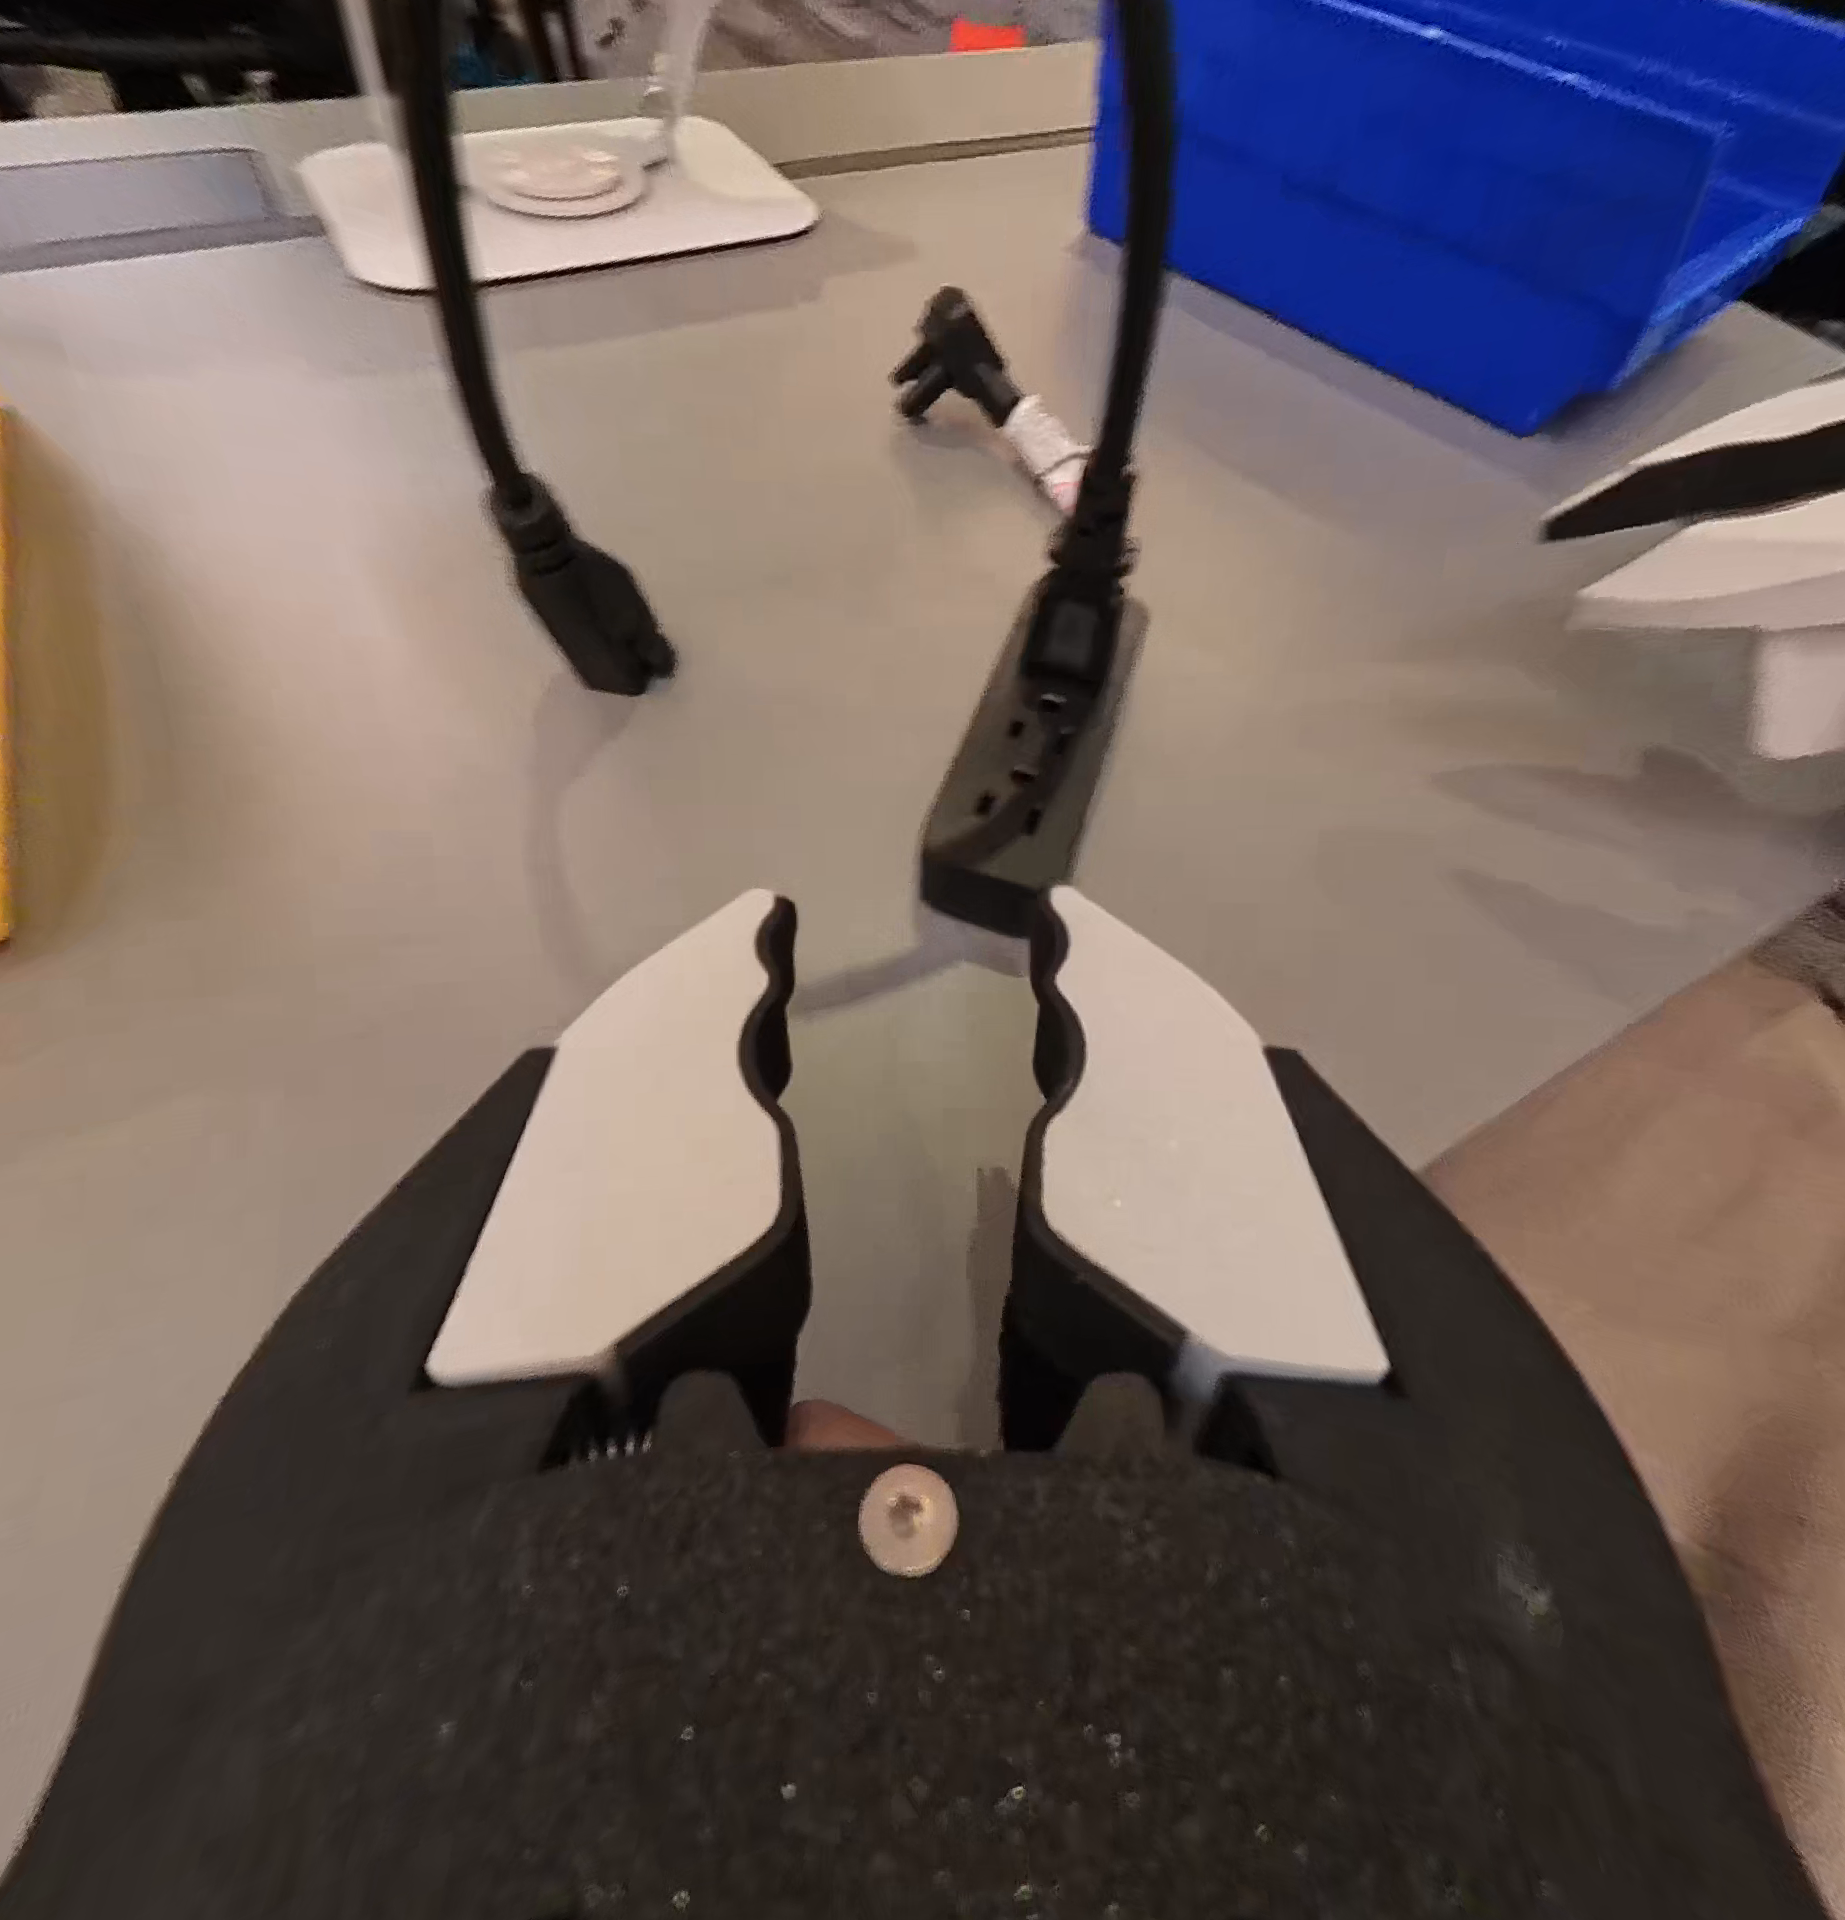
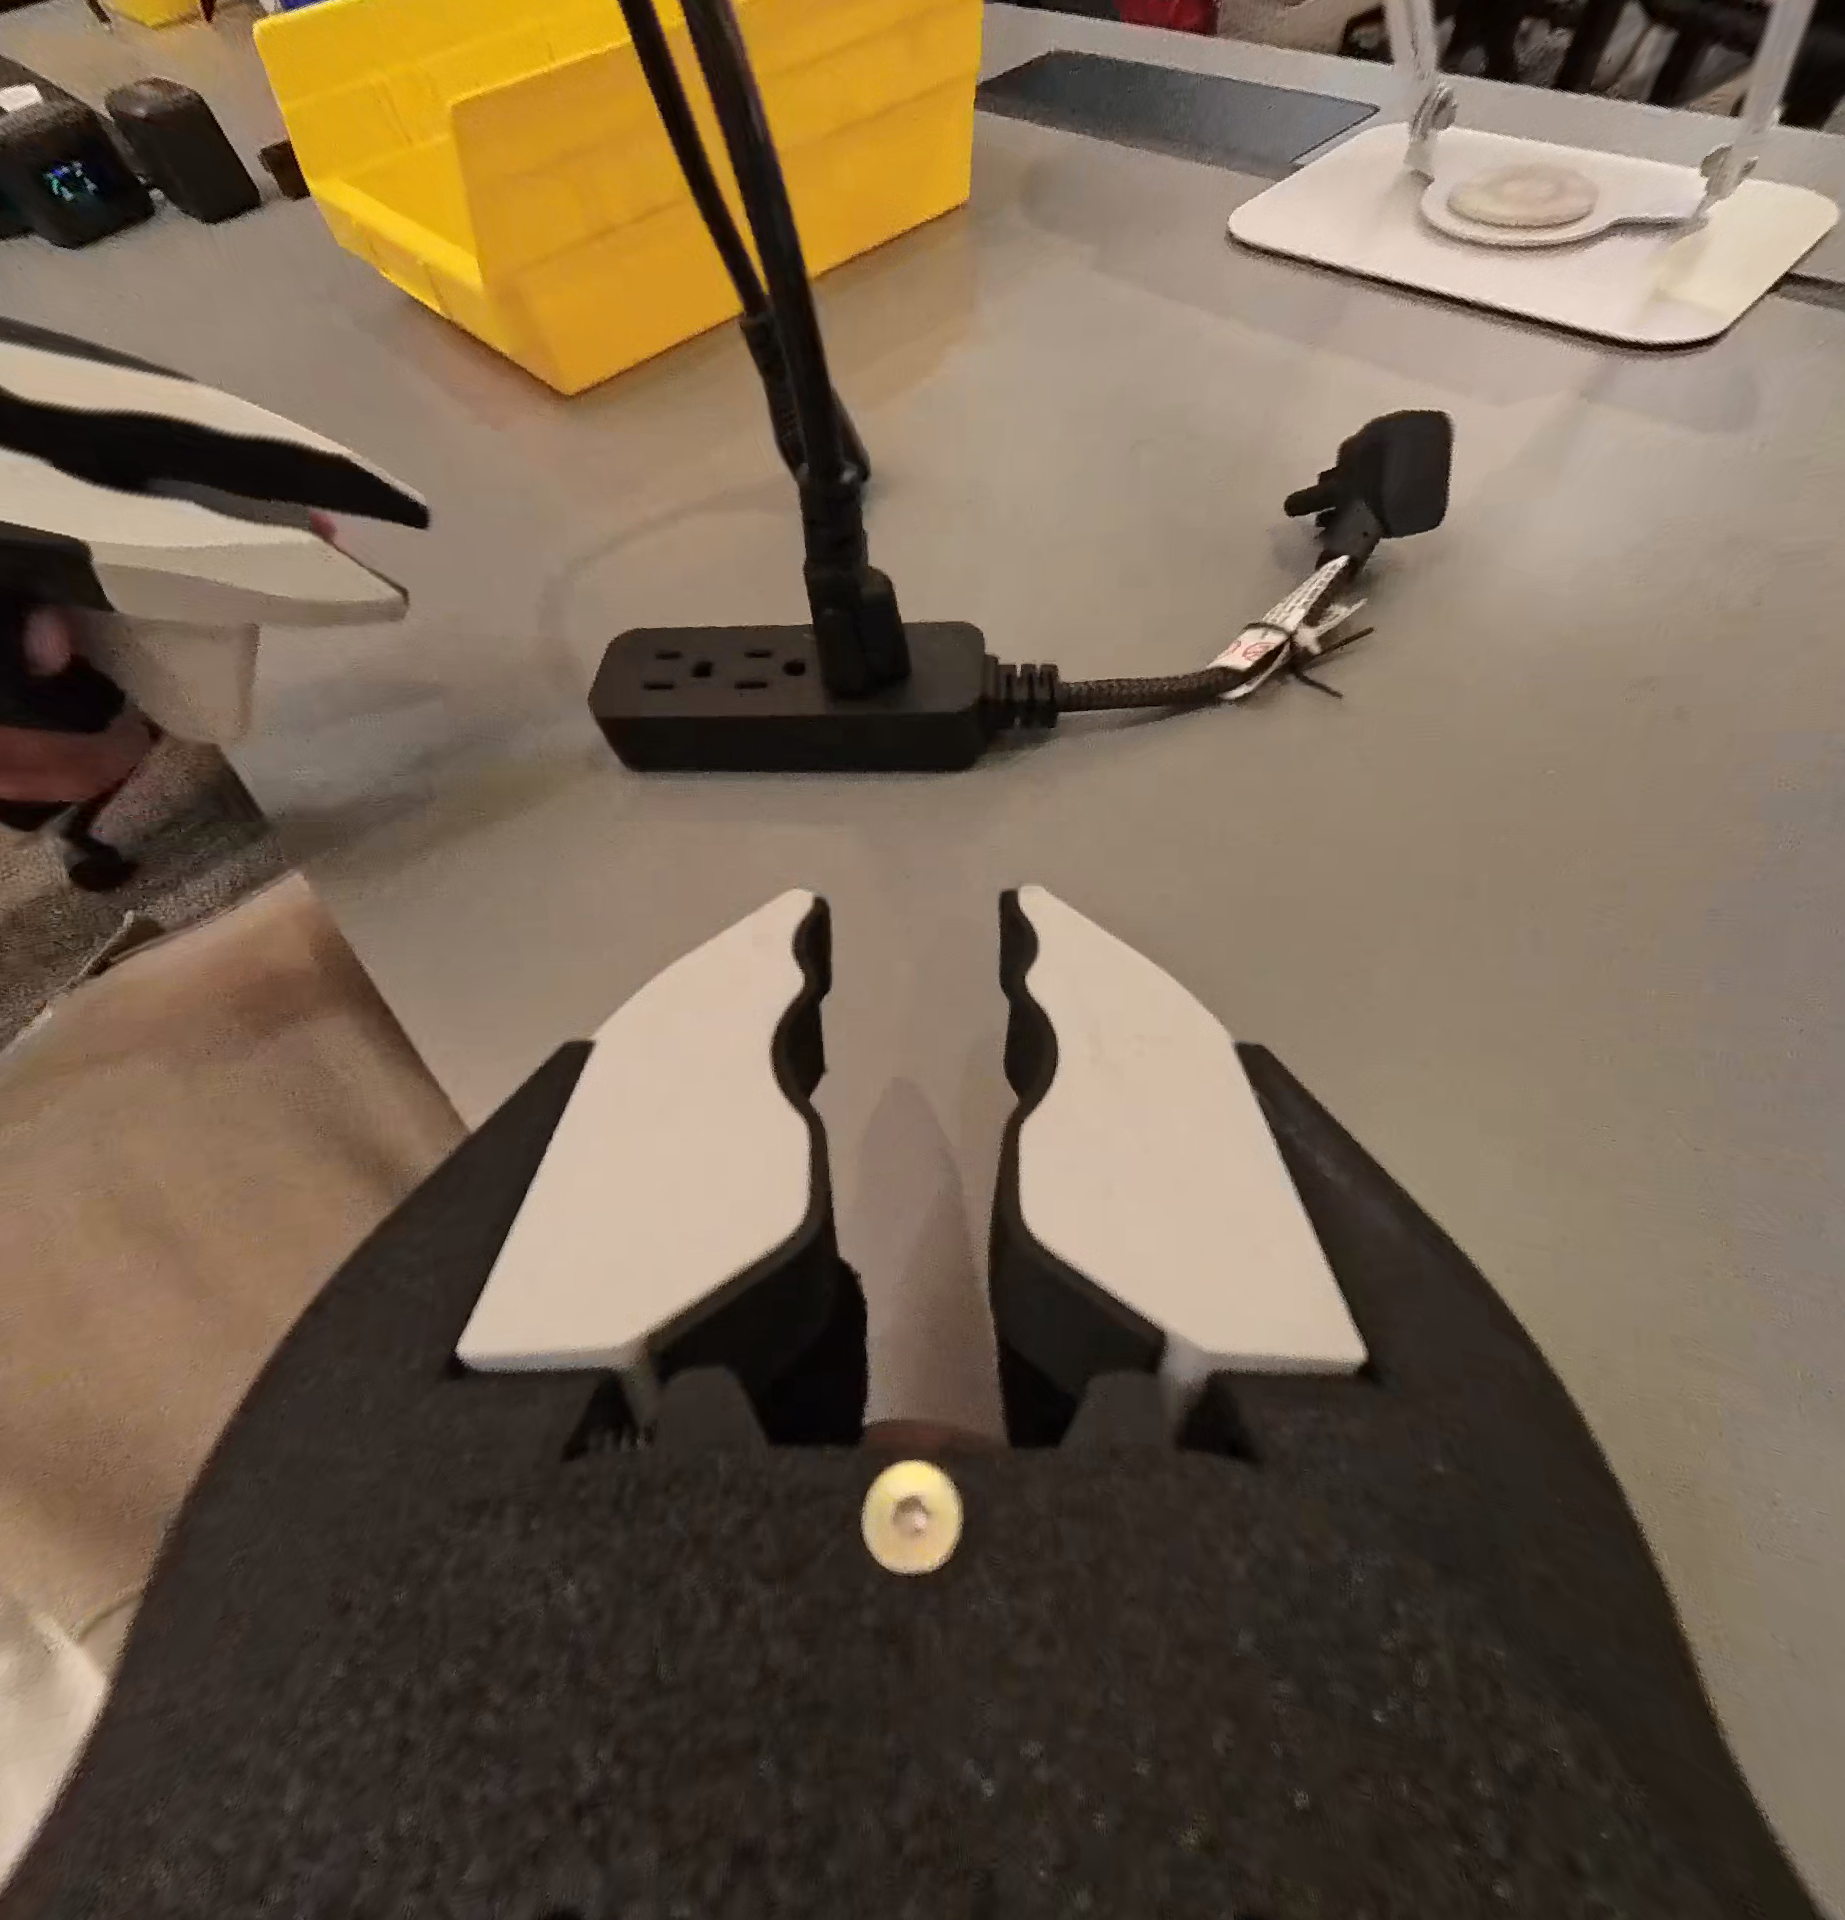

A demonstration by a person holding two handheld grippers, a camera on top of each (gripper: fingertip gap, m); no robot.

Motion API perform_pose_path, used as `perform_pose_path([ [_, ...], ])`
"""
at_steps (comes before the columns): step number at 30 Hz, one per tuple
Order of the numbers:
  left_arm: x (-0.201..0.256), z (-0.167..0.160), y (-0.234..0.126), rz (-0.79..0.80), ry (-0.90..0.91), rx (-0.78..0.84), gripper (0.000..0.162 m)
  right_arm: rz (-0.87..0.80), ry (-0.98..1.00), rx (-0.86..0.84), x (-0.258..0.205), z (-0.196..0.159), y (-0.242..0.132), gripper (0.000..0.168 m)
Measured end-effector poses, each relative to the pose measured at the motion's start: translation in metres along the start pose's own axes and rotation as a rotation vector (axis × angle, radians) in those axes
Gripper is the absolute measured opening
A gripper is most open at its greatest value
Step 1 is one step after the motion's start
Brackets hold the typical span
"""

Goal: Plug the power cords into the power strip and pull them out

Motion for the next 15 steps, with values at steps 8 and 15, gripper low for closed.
perform_pose_path([
  [8,-0.014,-0.005,0.002,0.006,-0.093,-0.036,0.042,0.036,0.189,0.090,0.028,0.006,-0.006,0.031],
  [15,-0.015,-0.010,-0.001,0.043,-0.093,-0.070,0.041,0.001,0.243,0.045,0.030,-0.001,-0.010,0.029],
])
Point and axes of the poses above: each gripper's, where its closed fingertips meet, y out along the fingers, z out of its top, x = y × z across the jaws, the point moved 6 cm from there along -y, back along the fingers, and after that the axes turned 7 degrees about x, right-handed, at the moved point
